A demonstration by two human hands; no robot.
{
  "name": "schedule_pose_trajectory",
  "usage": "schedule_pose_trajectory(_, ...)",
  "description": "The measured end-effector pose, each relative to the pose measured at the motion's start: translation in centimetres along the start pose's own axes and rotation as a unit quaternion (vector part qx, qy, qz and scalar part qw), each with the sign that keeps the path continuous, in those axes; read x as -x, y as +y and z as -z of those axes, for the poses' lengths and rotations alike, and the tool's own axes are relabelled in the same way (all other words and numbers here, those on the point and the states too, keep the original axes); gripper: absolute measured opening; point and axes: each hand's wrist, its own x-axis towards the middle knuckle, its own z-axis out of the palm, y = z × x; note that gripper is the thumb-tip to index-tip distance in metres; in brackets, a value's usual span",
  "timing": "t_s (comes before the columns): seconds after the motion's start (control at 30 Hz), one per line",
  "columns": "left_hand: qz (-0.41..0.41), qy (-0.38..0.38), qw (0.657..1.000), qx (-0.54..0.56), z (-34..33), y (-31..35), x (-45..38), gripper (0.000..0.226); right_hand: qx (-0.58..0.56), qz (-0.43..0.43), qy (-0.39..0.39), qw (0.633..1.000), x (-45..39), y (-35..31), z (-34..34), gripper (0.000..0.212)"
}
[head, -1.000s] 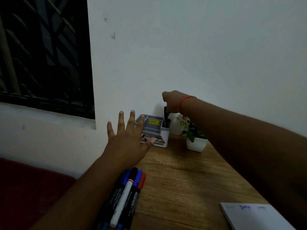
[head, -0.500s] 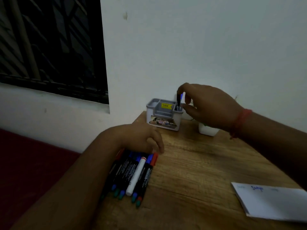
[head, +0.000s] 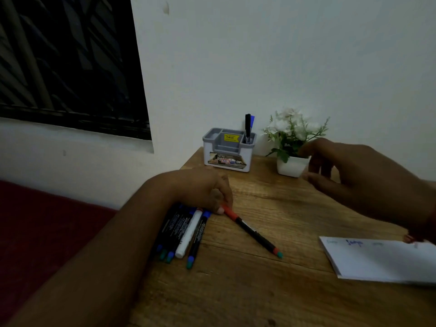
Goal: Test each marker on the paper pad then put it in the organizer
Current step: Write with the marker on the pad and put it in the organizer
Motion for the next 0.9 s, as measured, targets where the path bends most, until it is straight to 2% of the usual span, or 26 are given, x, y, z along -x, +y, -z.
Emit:
schedule_pose_trajectory(0.13, -0.005, 0.026, 1.000, -0.001, -0.1, 0.0, -0.3, 0.019, -0.005, -0.035, -0.007, 0.999, 2.7, 2.0, 0.3, 0.045)
schedule_pose_trajectory(0.27, -0.038, 0.099, 0.994, 0.033, -0.3, 0.5, -0.5, 0.018, -0.017, -0.078, -0.017, 0.997, 6.3, 5.1, 0.4, 0.037)
schedule_pose_trajectory(0.5, -0.098, 0.200, 0.969, 0.109, -0.6, 6.3, -2.7, 0.014, -0.017, -0.086, -0.020, 0.996, 11.0, 8.8, -0.9, 0.038)
schedule_pose_trajectory(0.6, -0.105, 0.187, 0.969, 0.126, -1.5, 9.6, -5.3, 0.016, -0.047, -0.077, 0.012, 0.996, 11.2, 9.1, -1.8, 0.040)
schedule_pose_trajectory(0.73, -0.105, 0.151, 0.975, 0.122, -2.6, 13.2, -9.6, 0.012, -0.150, -0.076, 0.053, 0.984, 11.3, 9.3, -2.2, 0.043)
schedule_pose_trajectory(0.9, -0.143, 0.131, 0.969, 0.152, -3.8, 17.0, -13.9, 0.013, -0.269, -0.130, 0.145, 0.943, 11.9, 9.7, -2.9, 0.017)
